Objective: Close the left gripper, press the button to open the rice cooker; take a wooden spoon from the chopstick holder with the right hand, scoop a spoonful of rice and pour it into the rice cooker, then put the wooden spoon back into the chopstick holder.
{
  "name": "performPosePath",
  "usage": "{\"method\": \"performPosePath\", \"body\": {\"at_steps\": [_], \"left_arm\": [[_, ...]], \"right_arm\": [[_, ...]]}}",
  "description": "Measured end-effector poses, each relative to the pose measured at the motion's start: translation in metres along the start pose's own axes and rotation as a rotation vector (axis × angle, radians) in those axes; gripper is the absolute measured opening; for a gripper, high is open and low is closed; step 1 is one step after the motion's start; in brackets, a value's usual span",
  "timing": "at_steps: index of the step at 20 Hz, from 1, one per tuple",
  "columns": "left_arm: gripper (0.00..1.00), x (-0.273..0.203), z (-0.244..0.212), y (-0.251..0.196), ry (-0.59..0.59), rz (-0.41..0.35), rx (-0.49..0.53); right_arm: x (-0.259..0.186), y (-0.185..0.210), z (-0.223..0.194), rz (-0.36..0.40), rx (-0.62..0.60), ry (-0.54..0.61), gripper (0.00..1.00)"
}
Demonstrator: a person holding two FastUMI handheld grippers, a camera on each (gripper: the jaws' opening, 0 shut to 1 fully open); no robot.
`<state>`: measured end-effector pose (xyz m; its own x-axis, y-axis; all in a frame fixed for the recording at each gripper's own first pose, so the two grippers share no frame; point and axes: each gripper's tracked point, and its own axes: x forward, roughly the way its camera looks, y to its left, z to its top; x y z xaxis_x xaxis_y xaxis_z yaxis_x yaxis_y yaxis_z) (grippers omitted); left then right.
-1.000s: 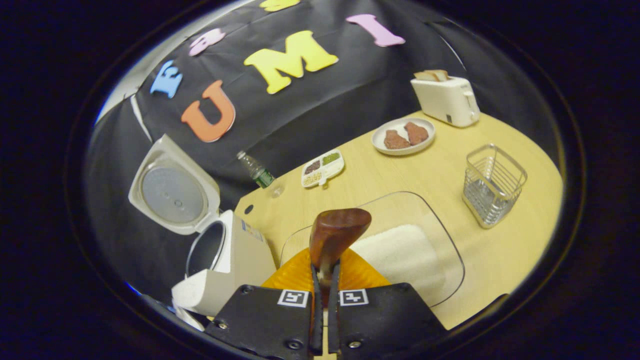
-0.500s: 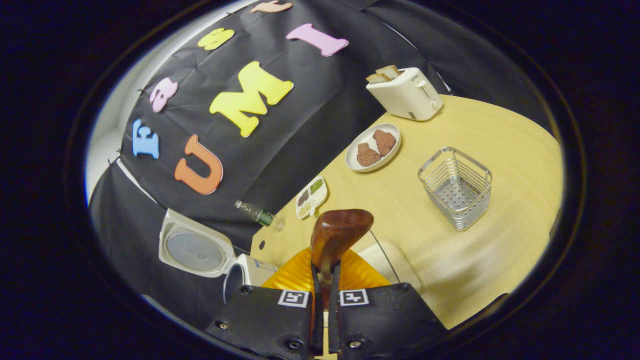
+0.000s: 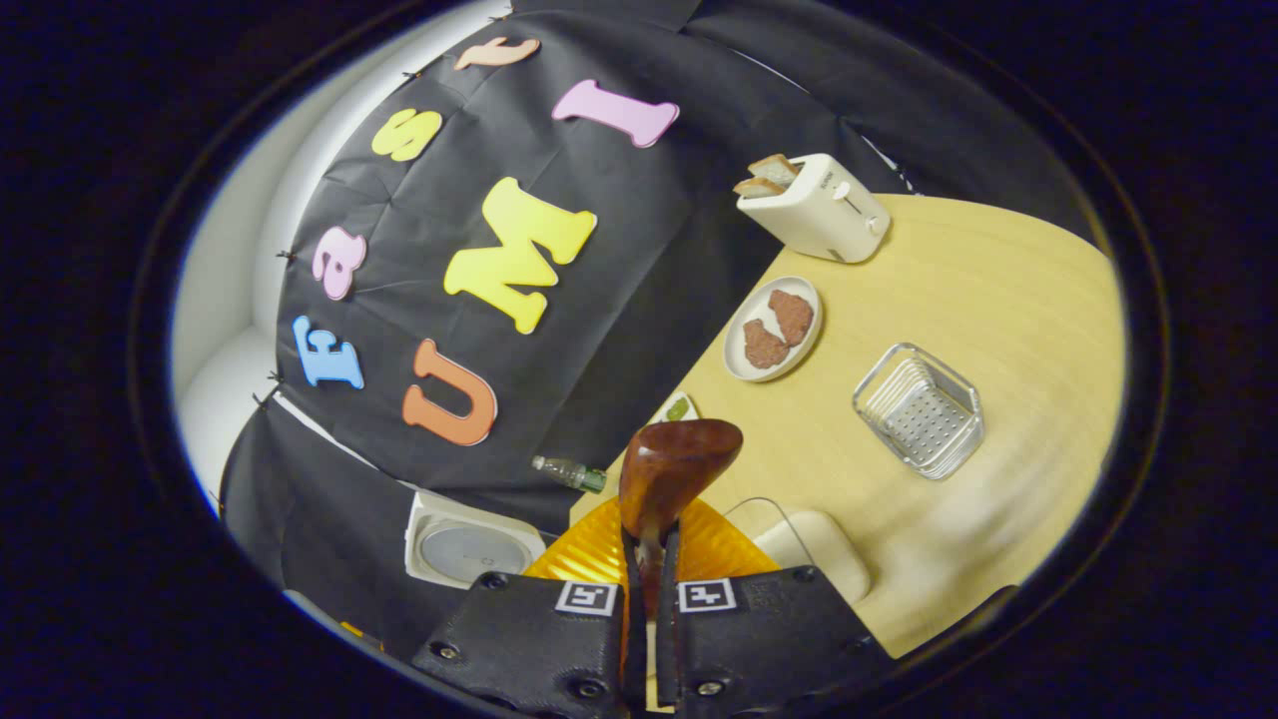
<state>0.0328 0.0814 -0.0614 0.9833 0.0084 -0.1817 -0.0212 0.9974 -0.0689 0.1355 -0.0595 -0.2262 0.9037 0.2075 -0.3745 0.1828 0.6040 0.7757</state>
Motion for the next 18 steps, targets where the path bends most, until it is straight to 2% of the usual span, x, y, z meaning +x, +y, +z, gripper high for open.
{"method": "performPosePath", "body": {"at_steps": [4,9,14,18], "left_arm": [[0.94,-0.006,0.003,0.016,-0.017,0.015,-0.001],[0.94,-0.016,0.002,0.055,-0.021,0.055,-0.015],[0.94,-0.033,-0.002,0.099,-0.016,0.109,-0.002],[0.94,-0.040,-0.007,0.133,-0.014,0.151,-0.011]], "right_arm": [[0.020,0.065,-0.018,0.105,-0.021,0.039,0.09],[0.063,0.146,-0.070,0.223,-0.046,0.129,0.08],[0.113,0.187,-0.143,0.235,-0.102,0.224,0.08],[0.141,0.194,-0.186,0.200,-0.192,0.267,0.09]]}}
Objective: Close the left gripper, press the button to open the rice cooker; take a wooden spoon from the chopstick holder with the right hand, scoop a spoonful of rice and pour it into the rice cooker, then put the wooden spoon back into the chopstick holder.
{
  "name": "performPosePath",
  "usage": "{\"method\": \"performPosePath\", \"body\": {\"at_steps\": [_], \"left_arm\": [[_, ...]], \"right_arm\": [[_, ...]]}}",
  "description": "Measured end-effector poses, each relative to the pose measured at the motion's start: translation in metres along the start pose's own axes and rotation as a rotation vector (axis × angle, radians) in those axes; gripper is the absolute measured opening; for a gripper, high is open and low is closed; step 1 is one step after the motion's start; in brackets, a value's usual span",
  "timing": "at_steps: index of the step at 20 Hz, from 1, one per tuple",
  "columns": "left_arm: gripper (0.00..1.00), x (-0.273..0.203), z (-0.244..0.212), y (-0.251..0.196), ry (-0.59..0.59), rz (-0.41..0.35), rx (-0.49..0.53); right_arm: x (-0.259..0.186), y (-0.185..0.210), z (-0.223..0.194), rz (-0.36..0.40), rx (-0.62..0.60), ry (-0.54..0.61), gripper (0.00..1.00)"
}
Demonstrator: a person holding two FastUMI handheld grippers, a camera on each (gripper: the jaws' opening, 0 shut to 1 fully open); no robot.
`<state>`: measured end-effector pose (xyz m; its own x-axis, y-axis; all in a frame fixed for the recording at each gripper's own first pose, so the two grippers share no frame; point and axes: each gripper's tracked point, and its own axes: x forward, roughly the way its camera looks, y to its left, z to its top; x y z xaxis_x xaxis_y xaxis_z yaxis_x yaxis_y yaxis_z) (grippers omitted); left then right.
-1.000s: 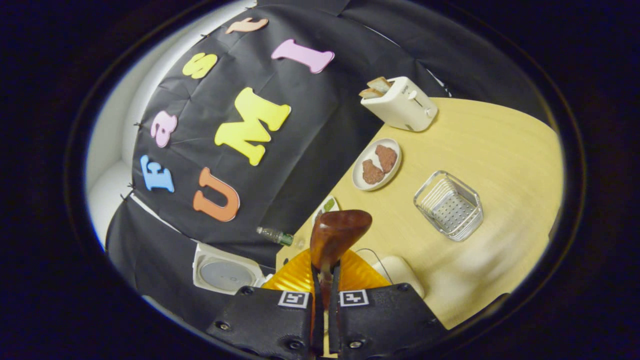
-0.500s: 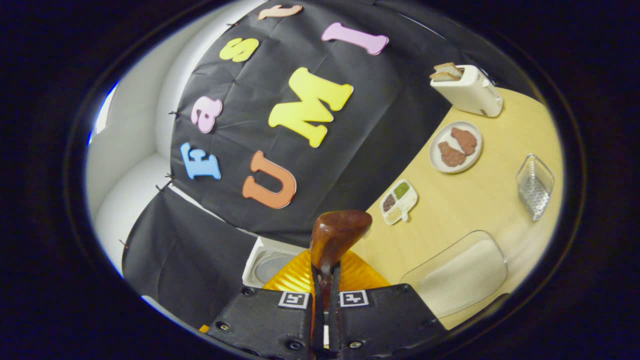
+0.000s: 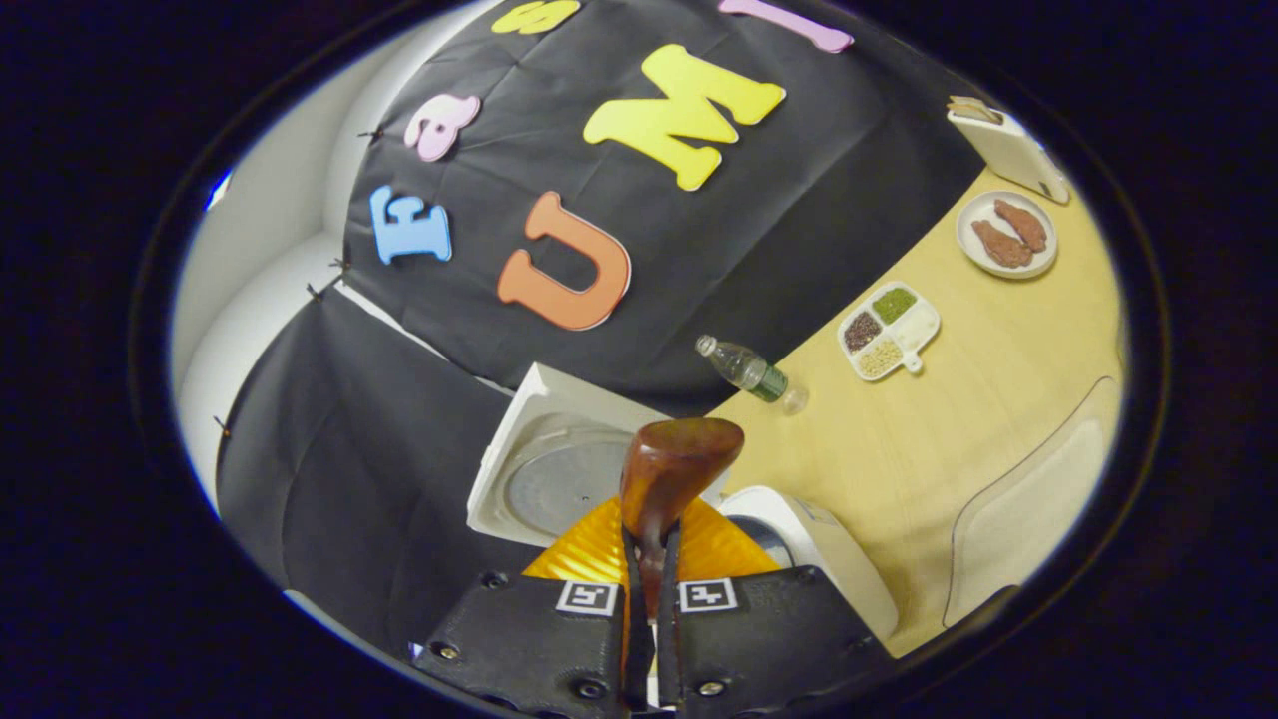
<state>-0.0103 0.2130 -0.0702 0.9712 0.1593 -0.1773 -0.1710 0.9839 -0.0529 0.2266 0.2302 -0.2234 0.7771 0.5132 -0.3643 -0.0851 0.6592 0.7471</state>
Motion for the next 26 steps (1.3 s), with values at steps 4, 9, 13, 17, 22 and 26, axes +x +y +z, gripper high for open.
{"method": "performPosePath", "body": {"at_steps": [4,9,13,17,22,26], "left_arm": [[0.94,-0.003,-0.007,0.019,0.010,0.018,0.013],[0.94,-0.006,-0.013,0.035,0.015,0.020,0.038],[0.94,-0.007,-0.013,0.036,0.012,0.009,0.040],[0.94,-0.006,-0.014,0.035,0.013,-0.011,0.045],[0.94,-0.007,-0.017,0.033,0.014,-0.039,0.047],[0.94,-0.008,-0.021,0.032,0.024,-0.062,0.062]], "right_arm": [[0.024,-0.008,-0.021,-0.070,-0.137,0.029,0.09],[0.040,-0.020,-0.030,-0.140,-0.277,0.052,0.09],[0.045,-0.022,-0.036,-0.180,-0.431,0.064,0.09],[0.048,-0.022,-0.039,-0.210,-0.546,0.067,0.09],[0.046,-0.014,-0.038,-0.225,-0.735,0.064,0.09],[0.041,0.004,-0.041,-0.207,-0.894,0.056,0.09]]}}
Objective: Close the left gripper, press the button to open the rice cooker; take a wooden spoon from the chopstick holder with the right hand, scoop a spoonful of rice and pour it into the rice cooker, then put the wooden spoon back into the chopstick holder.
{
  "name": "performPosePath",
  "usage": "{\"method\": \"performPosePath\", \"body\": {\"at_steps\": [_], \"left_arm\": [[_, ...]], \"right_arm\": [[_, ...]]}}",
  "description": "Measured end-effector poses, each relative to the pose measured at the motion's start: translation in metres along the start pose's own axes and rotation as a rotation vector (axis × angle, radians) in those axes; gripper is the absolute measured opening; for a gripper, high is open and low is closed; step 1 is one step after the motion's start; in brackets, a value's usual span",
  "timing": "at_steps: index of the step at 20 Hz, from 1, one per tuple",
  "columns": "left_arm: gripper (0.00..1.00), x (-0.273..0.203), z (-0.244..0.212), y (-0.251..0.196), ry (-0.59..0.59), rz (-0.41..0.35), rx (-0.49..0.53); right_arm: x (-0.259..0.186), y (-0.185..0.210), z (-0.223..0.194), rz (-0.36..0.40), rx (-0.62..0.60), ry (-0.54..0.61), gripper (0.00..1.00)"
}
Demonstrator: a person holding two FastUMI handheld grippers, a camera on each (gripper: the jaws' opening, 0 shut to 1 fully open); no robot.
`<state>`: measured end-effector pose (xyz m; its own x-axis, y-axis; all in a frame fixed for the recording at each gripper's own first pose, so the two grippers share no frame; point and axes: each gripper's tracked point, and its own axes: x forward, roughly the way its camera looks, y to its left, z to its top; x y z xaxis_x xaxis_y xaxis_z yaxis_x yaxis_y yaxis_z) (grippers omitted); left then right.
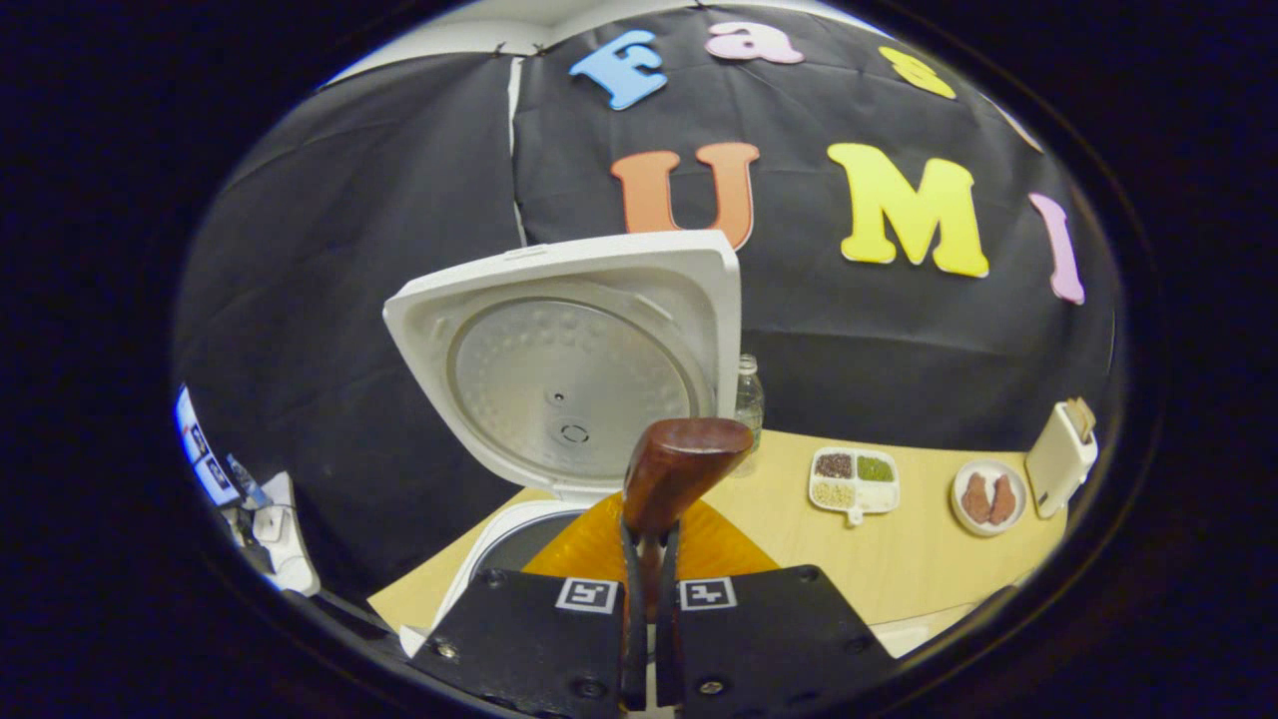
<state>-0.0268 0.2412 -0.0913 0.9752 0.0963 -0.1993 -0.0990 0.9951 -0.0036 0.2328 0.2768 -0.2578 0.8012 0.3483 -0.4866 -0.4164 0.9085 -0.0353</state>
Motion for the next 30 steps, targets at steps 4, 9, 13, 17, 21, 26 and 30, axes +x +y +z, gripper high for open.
{"method": "performPosePath", "body": {"at_steps": [4,9,13,17,21,26,30], "left_arm": [[0.94,-0.004,0.005,-0.002,-0.011,-0.014,-0.023],[0.94,-0.007,0.008,-0.005,-0.016,-0.016,-0.034],[0.94,-0.008,0.011,-0.014,-0.021,-0.028,-0.040],[0.94,-0.009,0.012,-0.026,-0.022,-0.035,-0.030],[0.94,-0.012,0.017,-0.051,-0.019,-0.049,-0.034],[0.94,-0.006,0.026,-0.102,-0.026,-0.082,-0.023],[0.94,-0.004,0.032,-0.149,-0.044,-0.101,-0.007]], "right_arm": [[-0.008,0.016,0.016,0.014,-0.167,-0.048,0.09],[-0.019,0.029,0.026,0.013,-0.338,-0.103,0.09],[-0.029,0.034,0.029,0.031,-0.387,-0.134,0.09],[-0.046,0.032,0.042,0.064,-0.271,-0.154,0.09],[-0.081,0.013,0.061,0.104,-0.021,-0.168,0.09],[-0.143,-0.057,0.074,0.127,0.289,-0.180,0.09],[-0.204,-0.147,0.063,0.053,0.415,-0.208,0.09]]}}
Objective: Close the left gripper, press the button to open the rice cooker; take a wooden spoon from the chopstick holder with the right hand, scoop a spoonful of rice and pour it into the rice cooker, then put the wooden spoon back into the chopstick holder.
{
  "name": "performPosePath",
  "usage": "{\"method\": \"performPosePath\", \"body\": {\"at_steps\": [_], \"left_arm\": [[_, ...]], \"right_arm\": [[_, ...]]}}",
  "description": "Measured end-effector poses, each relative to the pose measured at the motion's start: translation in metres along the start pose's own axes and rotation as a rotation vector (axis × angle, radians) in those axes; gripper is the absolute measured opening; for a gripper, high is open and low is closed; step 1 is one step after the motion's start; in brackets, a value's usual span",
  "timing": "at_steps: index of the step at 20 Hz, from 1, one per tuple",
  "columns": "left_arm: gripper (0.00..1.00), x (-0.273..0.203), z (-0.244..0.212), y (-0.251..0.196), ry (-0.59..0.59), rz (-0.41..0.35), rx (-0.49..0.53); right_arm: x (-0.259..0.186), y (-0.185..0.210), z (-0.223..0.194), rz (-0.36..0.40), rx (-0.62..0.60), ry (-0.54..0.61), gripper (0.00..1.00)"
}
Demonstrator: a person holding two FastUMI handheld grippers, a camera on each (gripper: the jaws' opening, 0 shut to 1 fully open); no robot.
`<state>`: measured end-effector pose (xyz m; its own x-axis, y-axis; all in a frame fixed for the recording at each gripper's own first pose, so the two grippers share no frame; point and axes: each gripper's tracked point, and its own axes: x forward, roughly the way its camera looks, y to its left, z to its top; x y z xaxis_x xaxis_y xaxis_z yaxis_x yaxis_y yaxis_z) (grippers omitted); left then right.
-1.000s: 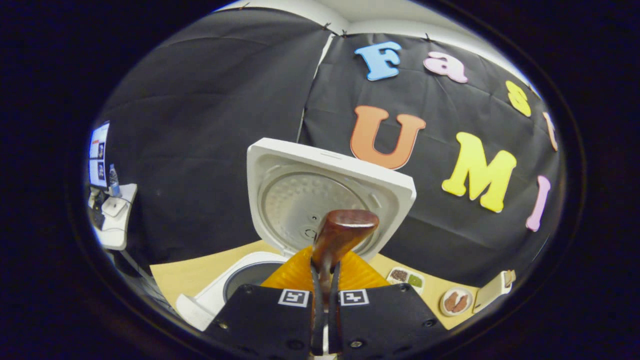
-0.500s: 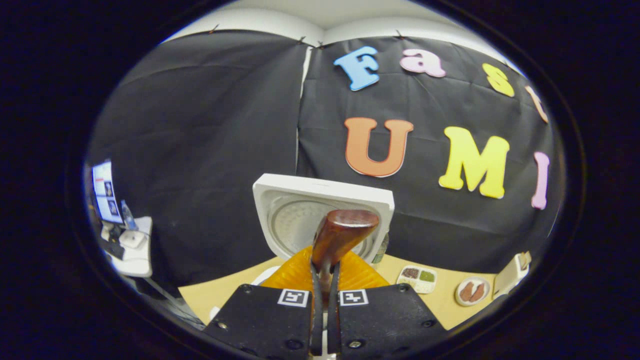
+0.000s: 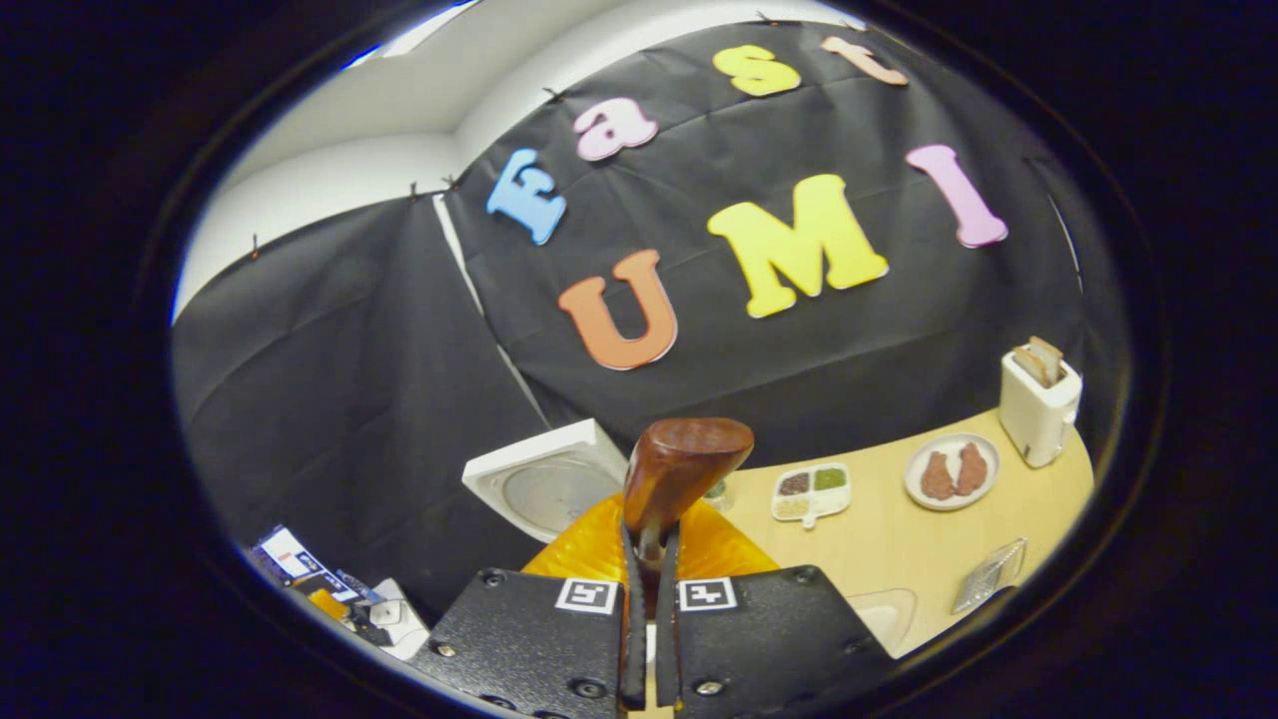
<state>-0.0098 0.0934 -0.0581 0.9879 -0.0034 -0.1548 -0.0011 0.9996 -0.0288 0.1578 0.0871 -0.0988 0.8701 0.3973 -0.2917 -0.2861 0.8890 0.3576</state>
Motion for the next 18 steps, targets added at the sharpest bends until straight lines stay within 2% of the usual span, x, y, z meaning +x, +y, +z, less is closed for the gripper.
{"method": "performPosePath", "body": {"at_steps": [5,10,13,18], "left_arm": [[0.94,0.017,0.004,-0.056,0.000,-0.028,0.020],[0.94,0.035,0.007,-0.106,0.009,-0.070,0.009],[0.94,0.039,0.006,-0.125,0.005,-0.070,-0.011],[0.94,0.031,-0.004,-0.143,0.031,-0.034,0.008]], "right_arm": [[-0.077,-0.115,0.028,-0.159,0.053,-0.065,0.09],[-0.130,-0.217,0.019,-0.325,0.086,-0.062,0.09],[-0.141,-0.266,0.008,-0.409,0.082,-0.054,0.09],[-0.125,-0.321,-0.037,-0.485,0.074,0.022,0.09]]}}
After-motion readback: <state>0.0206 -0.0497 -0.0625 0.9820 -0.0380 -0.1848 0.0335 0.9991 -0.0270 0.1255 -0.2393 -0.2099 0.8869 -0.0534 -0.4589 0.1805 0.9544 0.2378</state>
